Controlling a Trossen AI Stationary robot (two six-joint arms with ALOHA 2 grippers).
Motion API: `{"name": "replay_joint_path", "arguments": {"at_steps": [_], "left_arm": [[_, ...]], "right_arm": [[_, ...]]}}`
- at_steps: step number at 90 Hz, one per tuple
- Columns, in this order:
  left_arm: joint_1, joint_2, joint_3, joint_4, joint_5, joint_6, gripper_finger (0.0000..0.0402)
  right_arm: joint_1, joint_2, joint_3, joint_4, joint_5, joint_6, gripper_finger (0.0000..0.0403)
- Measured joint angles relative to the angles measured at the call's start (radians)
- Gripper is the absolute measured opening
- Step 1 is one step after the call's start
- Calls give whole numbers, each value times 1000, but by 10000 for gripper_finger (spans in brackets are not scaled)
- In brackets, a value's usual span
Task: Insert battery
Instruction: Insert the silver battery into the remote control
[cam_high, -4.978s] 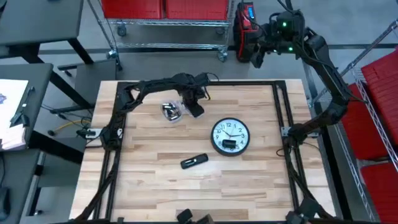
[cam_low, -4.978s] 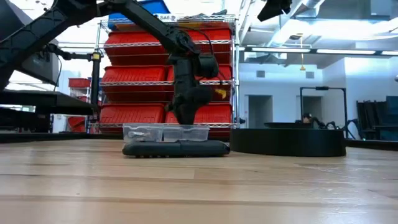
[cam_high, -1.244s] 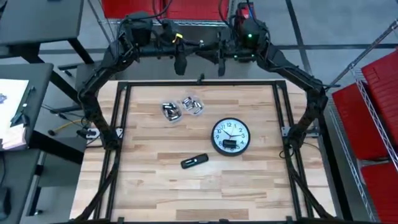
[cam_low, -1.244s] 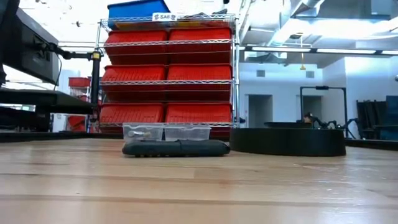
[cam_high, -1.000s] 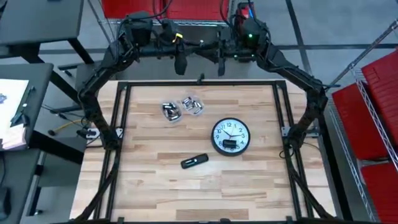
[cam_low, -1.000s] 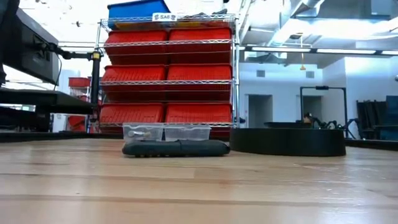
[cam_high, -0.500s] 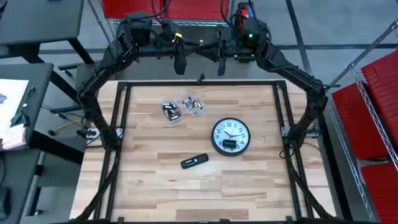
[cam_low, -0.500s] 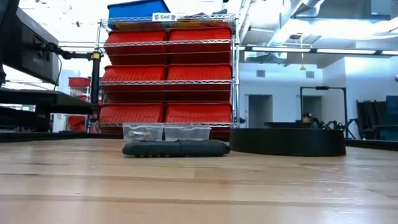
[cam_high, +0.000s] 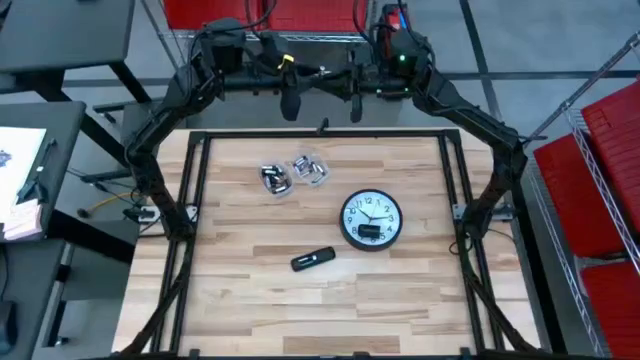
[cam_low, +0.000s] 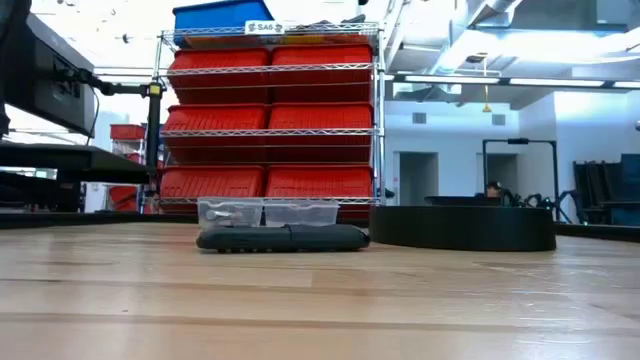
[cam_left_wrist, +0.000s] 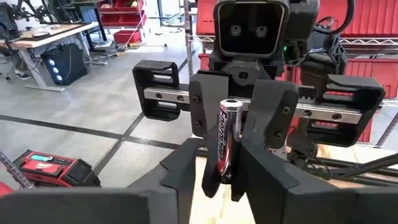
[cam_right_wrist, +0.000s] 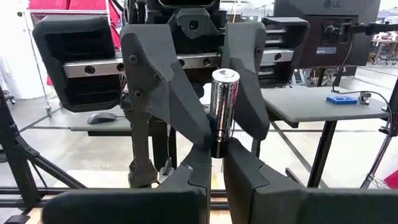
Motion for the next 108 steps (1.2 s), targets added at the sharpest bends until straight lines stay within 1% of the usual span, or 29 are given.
{"name": "replay_joint_path", "arguments": {"at_steps": [24, 46, 83, 96, 102, 108], "left_arm": [[-1, -4, 0, 13, -17, 24, 111], [-1, -6, -1, 83, -18, 19, 111], [-1, 1, -1, 79, -18, 35, 110], [-1, 1, -1, 80, -18, 35, 84], [-1, 1, -1, 77, -17, 49, 61], [-1, 1, -1, 77, -16, 67, 29]], "right_arm": [[0, 0, 0, -4, 1, -5, 8], [0, 0, 0, -6, 2, -9, 8], [0, 0, 0, -4, 7, -24, 10], [0, 0, 0, -3, 7, -24, 10], [-1, 0, 0, -3, 8, -24, 10], [-1, 0, 0, -3, 10, -24, 11]]}}
